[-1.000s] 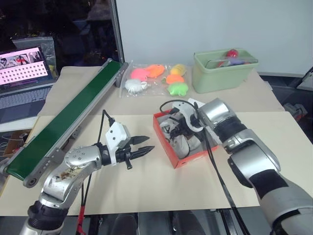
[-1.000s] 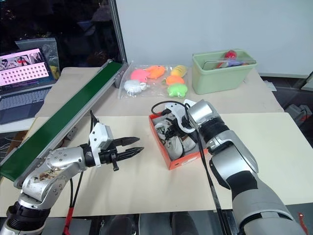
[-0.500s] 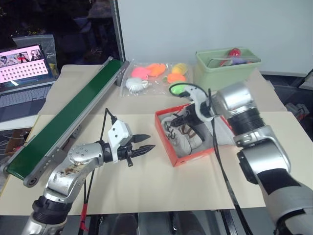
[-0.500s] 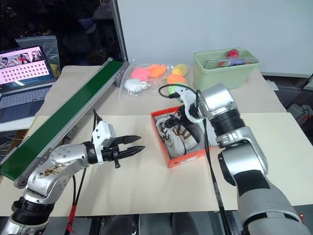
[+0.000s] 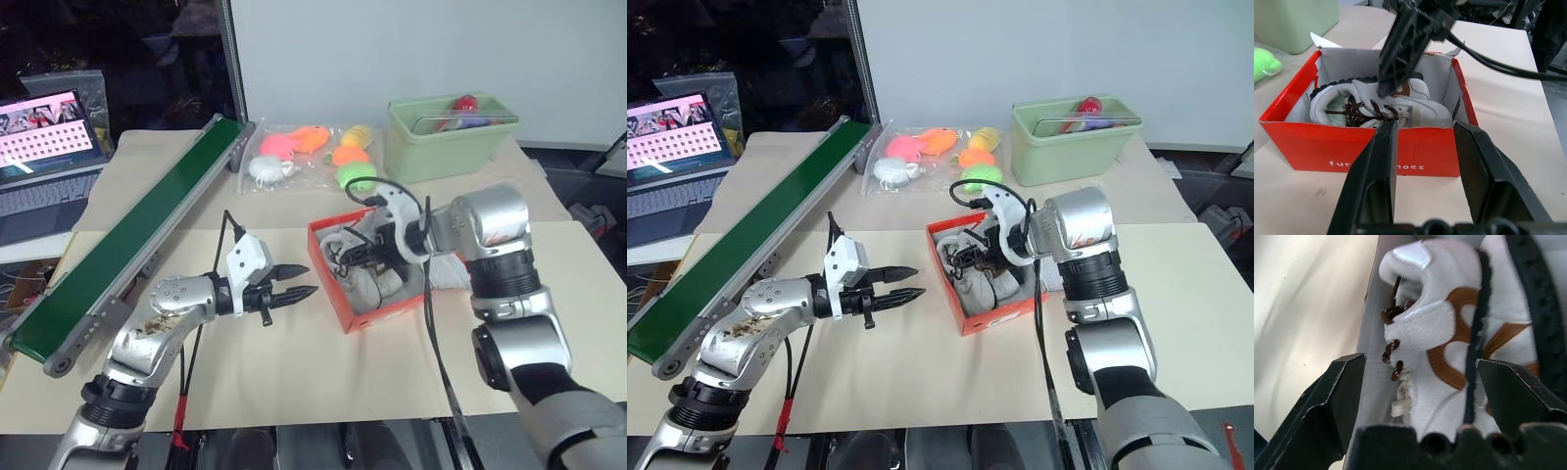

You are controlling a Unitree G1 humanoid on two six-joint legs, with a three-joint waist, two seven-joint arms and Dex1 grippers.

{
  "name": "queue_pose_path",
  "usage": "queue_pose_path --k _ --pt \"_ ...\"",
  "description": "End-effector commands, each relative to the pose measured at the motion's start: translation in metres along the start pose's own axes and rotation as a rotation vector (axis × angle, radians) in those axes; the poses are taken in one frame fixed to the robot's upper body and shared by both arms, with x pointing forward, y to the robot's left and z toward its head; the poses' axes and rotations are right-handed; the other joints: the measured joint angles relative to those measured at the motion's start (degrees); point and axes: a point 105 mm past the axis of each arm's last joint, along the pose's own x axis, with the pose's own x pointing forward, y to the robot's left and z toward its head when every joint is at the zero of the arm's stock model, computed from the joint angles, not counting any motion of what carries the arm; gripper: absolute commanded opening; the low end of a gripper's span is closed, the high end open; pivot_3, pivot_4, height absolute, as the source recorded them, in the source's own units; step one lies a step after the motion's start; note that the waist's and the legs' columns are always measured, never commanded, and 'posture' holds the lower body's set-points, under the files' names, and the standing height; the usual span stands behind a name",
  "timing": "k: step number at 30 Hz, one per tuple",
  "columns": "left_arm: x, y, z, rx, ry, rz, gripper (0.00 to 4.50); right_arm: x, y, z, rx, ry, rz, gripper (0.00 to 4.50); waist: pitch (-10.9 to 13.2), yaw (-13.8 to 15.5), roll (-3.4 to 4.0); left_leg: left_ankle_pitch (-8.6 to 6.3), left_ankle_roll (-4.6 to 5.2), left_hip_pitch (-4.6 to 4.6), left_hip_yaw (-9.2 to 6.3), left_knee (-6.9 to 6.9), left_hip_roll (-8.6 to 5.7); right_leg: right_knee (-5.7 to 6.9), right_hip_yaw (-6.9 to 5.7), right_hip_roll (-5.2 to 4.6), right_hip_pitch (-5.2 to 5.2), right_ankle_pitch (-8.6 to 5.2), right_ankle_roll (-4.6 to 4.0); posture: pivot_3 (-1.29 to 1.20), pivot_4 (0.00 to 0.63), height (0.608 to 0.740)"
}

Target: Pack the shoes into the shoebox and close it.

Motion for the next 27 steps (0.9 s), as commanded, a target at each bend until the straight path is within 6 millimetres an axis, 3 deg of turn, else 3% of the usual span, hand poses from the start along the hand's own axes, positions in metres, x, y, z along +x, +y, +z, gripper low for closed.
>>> queue_pose_path --k 1,10,17,22,27 --pt "0.000 0.000 0.013 0.052 -0.036 -0.004 1.88 -0.002 0.005 0.008 -0.044 -0.055 0.007 3.27 0.0 0.1 0.00 0.00 0.00 0.00 0.00 0.00 0.00 0.00 0.00 0.00 0.00 0.00 0.00 0.00 0.150 0.729" --pt "-0.004 -0.001 0.012 0.051 -0.032 0.016 1.88 0.010 0.011 0.007 -0.104 -0.033 0.018 0.15 0.0 -0.1 0.00 0.00 0.00 0.00 0.00 0.00 0.00 -0.01 0.00 0.00 0.00 0.00 0.00 0.00 0.150 0.729" --pt "-0.006 -0.001 0.012 0.047 -0.028 0.029 1.88 0.034 0.019 0.001 -0.157 -0.001 0.028 0.04 0.0 -0.2 0.00 0.00 0.00 0.04 0.00 0.00 0.01 0.00 0.00 0.01 0.01 0.00 0.00 0.00 0.150 0.729" --pt "-0.007 -0.002 0.012 0.042 -0.027 0.037 1.88 0.056 0.018 -0.016 -0.164 0.069 0.034 0.04 0.0 -0.2 -0.03 0.00 0.00 0.15 0.00 0.00 0.01 0.00 0.00 0.01 0.13 0.00 0.00 0.00 0.150 0.729" --pt "-0.008 -0.004 0.012 0.038 -0.026 0.039 1.88 0.059 0.017 -0.020 -0.167 0.080 0.039 0.04 -0.1 -0.4 -0.07 -0.01 0.01 0.50 0.00 -0.02 0.01 -0.01 0.01 0.02 0.43 -0.01 0.01 0.00 0.150 0.729"
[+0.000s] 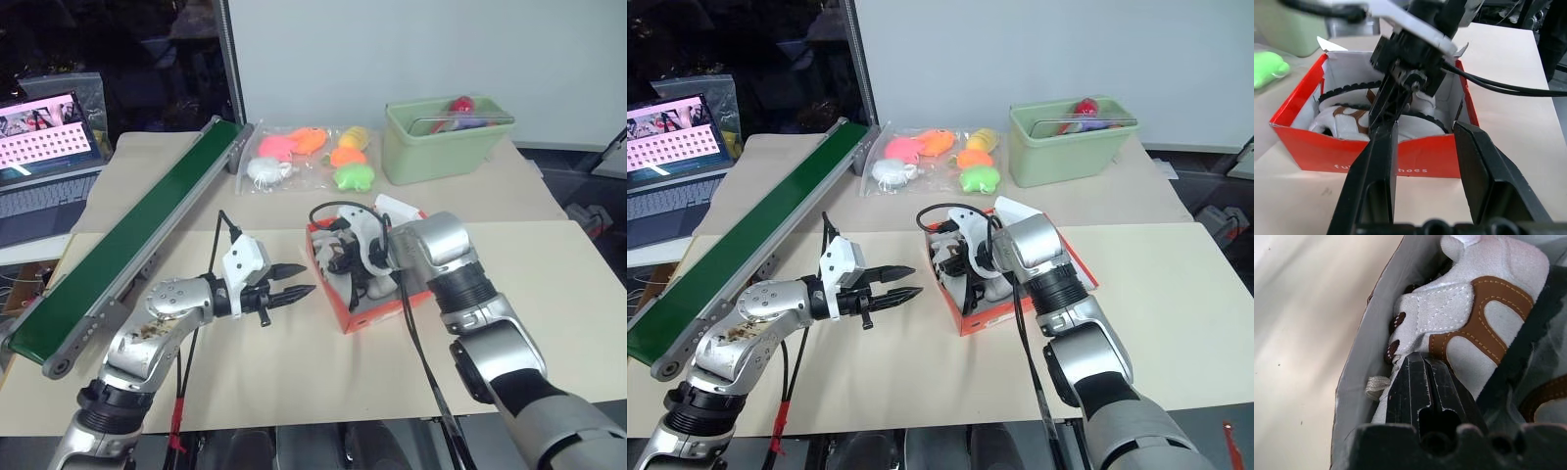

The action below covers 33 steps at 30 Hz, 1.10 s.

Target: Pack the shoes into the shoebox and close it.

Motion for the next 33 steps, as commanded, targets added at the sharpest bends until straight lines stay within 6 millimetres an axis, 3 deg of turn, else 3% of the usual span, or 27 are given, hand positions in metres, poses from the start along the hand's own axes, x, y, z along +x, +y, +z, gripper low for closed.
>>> queue_pose_path --k 1,3,10,15,18,20,22,25,28,33 --pt "-0.003 -0.002 0.011 0.034 -0.030 0.000 1.88 0.009 0.003 -0.011 0.018 0.046 0.023 0.04 0.0 0.0 0.00 0.00 0.00 0.01 0.00 0.00 0.00 0.01 0.00 0.00 0.01 0.00 0.00 0.00 0.150 0.729" --pt "-0.002 -0.002 0.011 0.033 -0.030 0.000 1.88 0.004 0.002 -0.006 0.032 0.025 0.022 0.04 0.0 0.0 -0.01 0.00 0.00 0.02 0.00 0.00 0.00 0.02 0.00 0.01 0.01 0.00 0.00 0.00 0.150 0.729" --pt "-0.001 -0.001 0.011 0.038 -0.029 -0.008 1.88 -0.036 0.005 0.043 0.089 -0.172 0.064 0.04 0.0 0.1 -0.01 0.00 0.00 -0.17 0.00 0.00 0.00 0.02 0.01 0.00 -0.15 0.00 0.00 0.00 0.150 0.729" --pt "0.001 0.000 0.013 0.035 -0.037 -0.016 1.88 -0.090 0.021 0.073 0.156 -0.384 0.205 0.04 0.0 0.5 0.01 0.00 0.00 -0.46 -0.02 0.00 0.00 0.00 0.00 0.00 -0.38 0.01 0.00 0.00 0.150 0.729" --pt "0.001 0.000 0.012 0.036 -0.034 -0.020 1.88 -0.130 0.026 0.070 0.109 -0.510 0.279 0.04 0.0 1.0 0.01 0.00 0.00 -0.51 -0.06 0.00 0.00 -0.03 -0.05 -0.01 -0.38 0.01 0.00 0.00 0.150 0.729" --pt "0.001 0.001 0.012 0.037 -0.032 -0.021 1.88 -0.142 0.024 0.060 0.082 -0.537 0.282 0.04 0.0 1.6 0.00 0.00 0.00 -0.57 -0.11 0.01 -0.02 -0.08 -0.07 -0.02 -0.37 0.00 0.01 0.00 0.150 0.729" --pt "0.001 0.002 0.014 0.039 -0.035 -0.023 1.88 -0.164 0.000 0.019 0.035 -0.523 0.182 0.04 0.0 2.0 -0.01 0.00 0.01 -0.54 -0.10 0.02 -0.03 -0.14 -0.07 -0.03 -0.29 0.00 0.03 0.00 0.150 0.729" --pt "0.001 0.002 0.015 0.040 -0.037 -0.034 1.88 -0.187 -0.013 -0.029 -0.001 -0.445 0.106 0.04 0.0 3.3 0.00 -0.01 0.02 -0.56 -0.26 0.03 -0.13 -0.36 -0.03 -0.04 -0.08 -0.11 0.19 0.00 0.150 0.729" --pt "0.001 -0.003 0.012 0.040 -0.031 -0.077 1.88 -0.183 -0.027 -0.078 0.013 -0.293 -0.002 0.04 0.0 2.3 0.06 -0.02 0.05 -0.58 -0.10 0.06 -0.23 -0.29 0.26 -0.07 -0.16 -0.10 0.22 0.00 0.150 0.729" --pt "0.001 -0.007 0.007 0.074 -0.010 -0.111 1.88 -0.164 -0.043 -0.099 0.087 -0.288 -0.087 0.04 0.0 0.0 0.01 -0.02 0.11 -0.12 -0.09 0.07 -0.14 -0.14 0.44 0.12 0.12 -0.31 0.55 0.00 0.150 0.729"
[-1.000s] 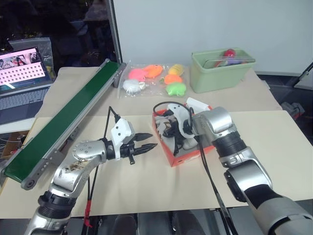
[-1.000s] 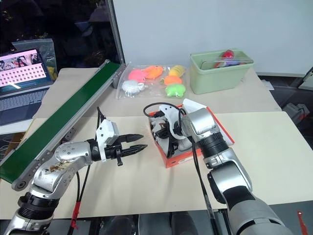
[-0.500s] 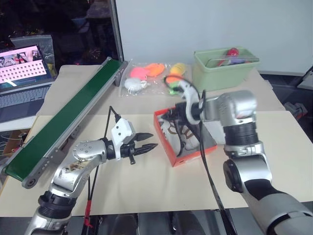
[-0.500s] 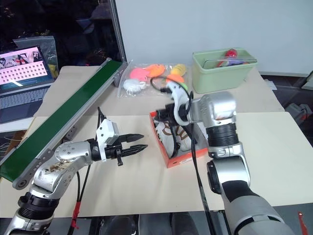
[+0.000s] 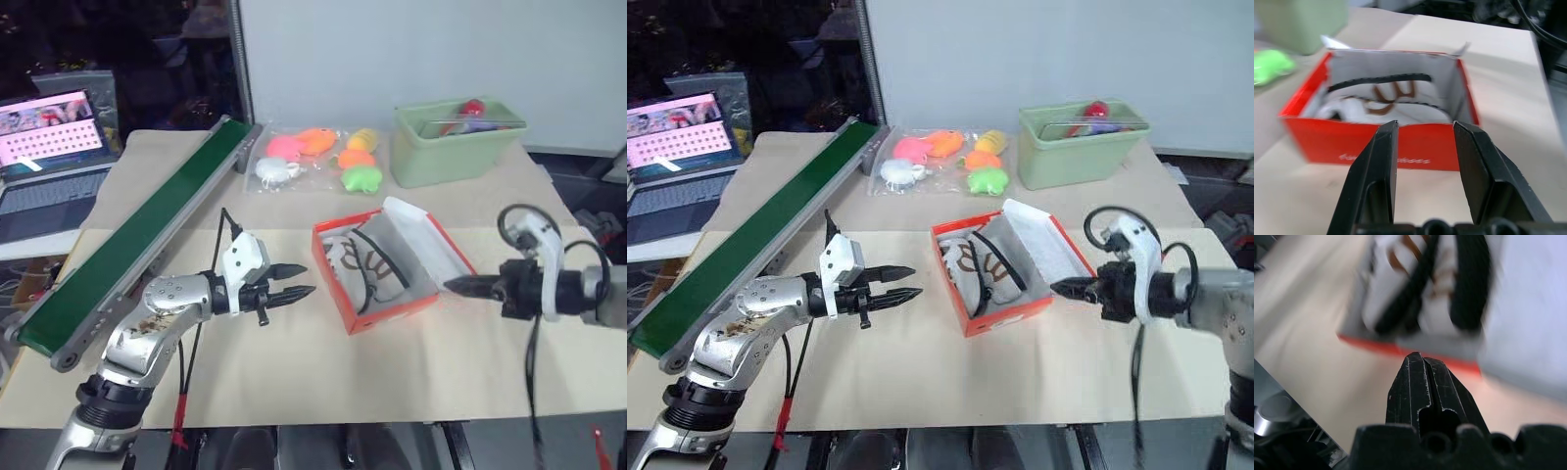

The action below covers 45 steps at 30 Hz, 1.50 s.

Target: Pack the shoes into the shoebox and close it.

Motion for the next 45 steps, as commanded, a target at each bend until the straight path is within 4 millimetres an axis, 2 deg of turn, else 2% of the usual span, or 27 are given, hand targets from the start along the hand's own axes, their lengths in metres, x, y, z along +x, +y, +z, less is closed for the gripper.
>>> queue_pose_path --k 1,6,10,15,18,22,28,32,36,42,44,45 --pt "-0.001 -0.002 0.005 0.047 -0.011 -0.020 1.88 0.006 -0.004 0.004 -0.031 -0.061 -0.050 0.04 0.0 -0.2 0.02 0.02 0.03 0.06 -0.01 0.00 -0.05 0.02 0.07 0.00 0.01 0.00 0.01 0.00 0.150 0.729" --pt "-0.001 -0.001 0.011 0.047 -0.025 -0.021 1.88 0.032 -0.032 -0.027 0.048 -0.025 -0.225 0.04 0.0 0.3 0.00 0.11 0.14 0.10 -0.02 0.01 -0.11 0.07 0.12 0.00 0.03 0.00 0.05 0.00 0.150 0.729" --pt "-0.002 -0.002 0.012 0.045 -0.027 -0.018 1.88 0.049 -0.058 -0.059 0.064 0.056 -0.384 0.04 0.0 0.6 0.01 0.11 0.14 -0.13 -0.03 0.01 -0.16 0.03 0.10 -0.06 -0.11 0.06 -0.05 0.00 0.150 0.729" --pt "-0.003 -0.002 0.014 0.042 -0.029 -0.015 1.88 0.049 -0.080 -0.073 0.037 0.093 -0.515 0.04 0.0 0.6 0.01 0.10 0.15 -0.31 -0.03 0.00 -0.22 -0.01 0.08 -0.16 -0.21 0.14 -0.19 0.00 0.150 0.729" --pt "-0.004 -0.001 0.014 0.040 -0.028 -0.013 1.88 0.050 -0.087 -0.071 0.051 0.059 -0.557 0.04 0.0 0.5 0.01 0.10 0.15 -0.21 -0.04 0.00 -0.22 0.00 0.07 -0.15 -0.13 0.13 -0.16 0.00 0.150 0.729" --pt "-0.001 0.000 0.014 0.038 -0.030 -0.012 1.88 0.061 -0.110 -0.071 0.077 -0.013 -0.686 0.04 -0.1 0.0 -0.17 0.10 0.15 0.04 -0.02 0.01 -0.19 0.00 0.10 -0.11 0.07 0.08 -0.06 0.00 0.150 0.729" --pt "-0.002 0.002 0.017 0.042 -0.028 -0.006 1.88 0.090 -0.122 -0.039 0.245 -0.267 -0.763 0.04 -0.1 -0.7 -0.21 0.16 0.15 0.26 0.01 0.03 -0.18 -0.07 0.17 -0.08 0.28 0.18 0.13 0.00 0.150 0.729" --pt "-0.003 0.003 0.019 0.041 -0.031 0.000 1.88 0.093 -0.132 -0.031 0.367 -0.380 -0.820 0.04 -0.1 -1.0 -0.21 0.17 0.16 0.21 0.02 0.03 -0.19 -0.02 0.23 -0.09 0.22 0.33 -0.08 0.00 0.150 0.729" --pt "-0.003 0.000 0.020 0.039 -0.031 0.001 1.88 0.093 -0.138 -0.020 0.602 -0.591 -0.828 0.04 -0.1 -1.0 -0.19 0.17 0.16 0.01 0.02 0.01 -0.19 0.00 0.23 -0.09 0.00 0.40 -0.20 0.00 0.150 0.729" --pt "-0.006 -0.001 0.021 0.037 -0.023 0.006 1.88 0.099 -0.130 0.000 0.858 -0.881 -0.634 0.04 -0.1 -1.1 -0.12 0.16 0.17 -0.08 0.00 -0.05 -0.18 -0.02 0.20 -0.11 -0.08 0.40 -0.20 0.00 0.150 0.729" --pt "-0.007 0.001 0.021 0.037 -0.019 0.009 1.88 0.089 -0.127 0.017 0.865 -1.017 -0.552 0.04 -0.1 -1.1 -0.12 0.16 0.17 -0.06 0.01 -0.05 -0.19 0.00 0.21 -0.12 -0.07 0.41 -0.20 0.00 0.150 0.729" --pt "-0.007 0.001 0.021 0.036 -0.016 0.010 1.88 0.080 -0.123 0.029 0.813 -1.081 -0.508 0.04 -0.1 -1.1 -0.09 0.16 0.17 -0.05 0.00 -0.05 -0.18 0.00 0.19 -0.10 -0.07 0.41 -0.20 0.00 0.150 0.729"
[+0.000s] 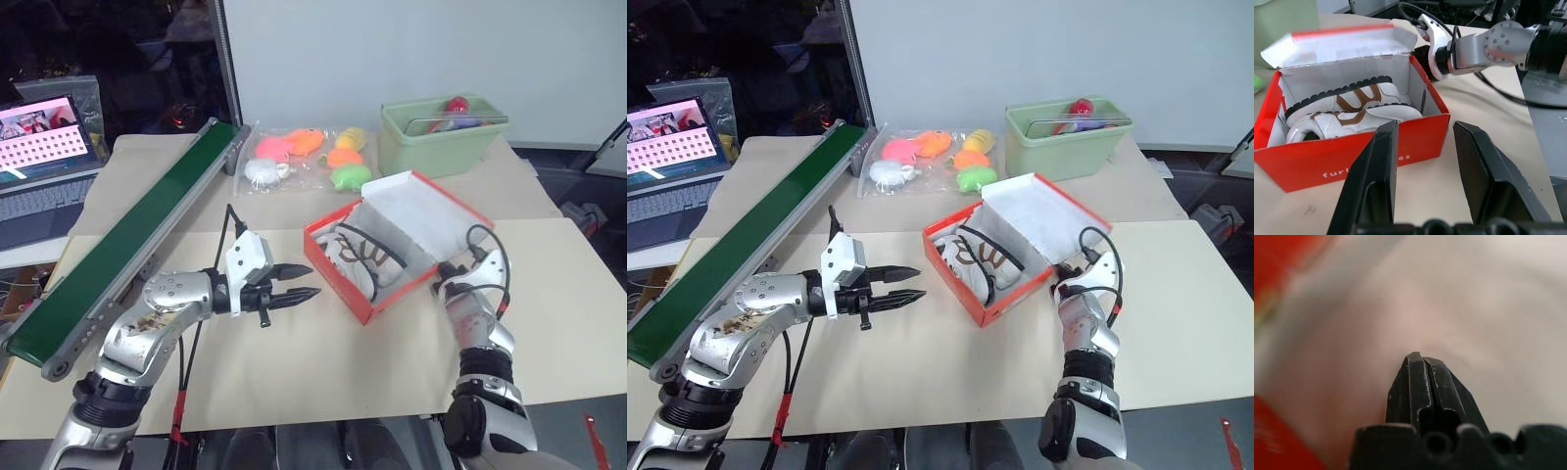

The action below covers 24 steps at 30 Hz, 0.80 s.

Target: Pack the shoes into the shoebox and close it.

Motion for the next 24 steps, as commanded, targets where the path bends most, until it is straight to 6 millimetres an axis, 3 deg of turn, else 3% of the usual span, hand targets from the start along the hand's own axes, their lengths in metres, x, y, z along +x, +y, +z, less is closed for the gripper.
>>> queue_pose_path --k 1,3,7,9,10,11,13,15,18,24 --pt "-0.004 0.001 0.010 0.036 -0.013 0.009 1.88 -0.006 0.042 0.046 0.067 -0.195 0.244 0.04 0.1 0.0 0.12 0.00 0.00 0.00 0.00 0.00 0.00 0.01 0.00 0.00 -0.01 0.00 0.00 0.00 0.150 0.729" --pt "-0.004 0.001 0.009 0.034 -0.009 0.008 1.88 -0.012 0.054 0.052 -0.036 -0.212 0.311 0.04 0.2 -0.1 0.28 0.00 0.00 -0.02 0.01 -0.01 -0.01 0.02 0.01 -0.01 -0.04 0.00 0.00 0.00 0.150 0.729" --pt "-0.005 -0.001 0.008 0.033 -0.002 0.004 1.88 -0.026 0.080 0.050 -0.463 -0.196 0.428 0.04 0.2 0.0 0.29 0.00 0.00 -0.04 0.00 -0.02 -0.01 0.02 -0.01 0.00 -0.08 -0.02 0.02 0.00 0.150 0.729" --pt "-0.005 0.000 0.008 0.032 0.000 0.007 1.88 -0.041 0.100 0.041 -0.821 -0.179 0.541 0.04 0.2 0.1 0.29 0.00 0.00 -0.04 0.00 -0.02 -0.01 0.02 -0.01 -0.01 -0.07 -0.02 0.02 0.00 0.150 0.729" --pt "-0.006 0.001 0.008 0.031 0.001 0.012 1.88 -0.055 0.105 0.027 -1.217 -0.143 0.653 0.04 0.2 0.1 0.29 0.00 0.00 -0.05 0.01 -0.02 -0.03 0.02 -0.01 -0.02 -0.10 -0.03 0.03 0.00 0.150 0.729" --pt "-0.006 0.002 0.008 0.031 0.002 0.016 1.88 -0.066 0.102 0.012 -1.491 -0.087 0.737 0.04 0.2 0.3 0.41 0.00 0.00 -0.05 0.01 -0.02 -0.03 0.02 -0.01 -0.02 -0.09 -0.03 0.03 0.00 0.150 0.729" --pt "-0.007 0.002 0.008 0.032 0.005 0.020 1.88 -0.076 0.090 0.000 -1.750 -0.004 0.818 0.04 0.2 0.6 0.40 -0.01 0.00 -0.11 0.01 0.00 -0.12 0.00 -0.02 -0.09 -0.14 -0.11 0.15 0.00 0.150 0.729" --pt "-0.006 0.001 0.008 0.032 0.004 0.021 1.88 -0.075 0.097 0.011 -1.698 -0.015 0.810 0.04 0.1 0.5 0.35 0.00 0.00 -0.06 -0.01 0.01 -0.09 -0.01 -0.04 -0.07 -0.08 -0.20 0.30 0.00 0.150 0.729" --pt "-0.006 0.001 0.007 0.031 0.003 0.024 1.88 -0.077 0.123 0.016 -1.614 -0.035 0.855 0.04 0.1 0.3 0.33 0.00 -0.01 0.03 0.02 0.02 -0.08 0.03 0.04 -0.04 -0.04 -0.19 0.30 0.00 0.150 0.729" --pt "-0.004 0.001 0.007 0.030 -0.001 0.027 1.88 -0.087 0.191 0.002 -1.372 -0.070 1.005 0.04 0.1 0.2 0.33 0.00 0.00 0.08 -0.01 0.04 -0.05 0.11 0.05 0.00 -0.03 -0.03 0.02 0.00 0.150 0.729"
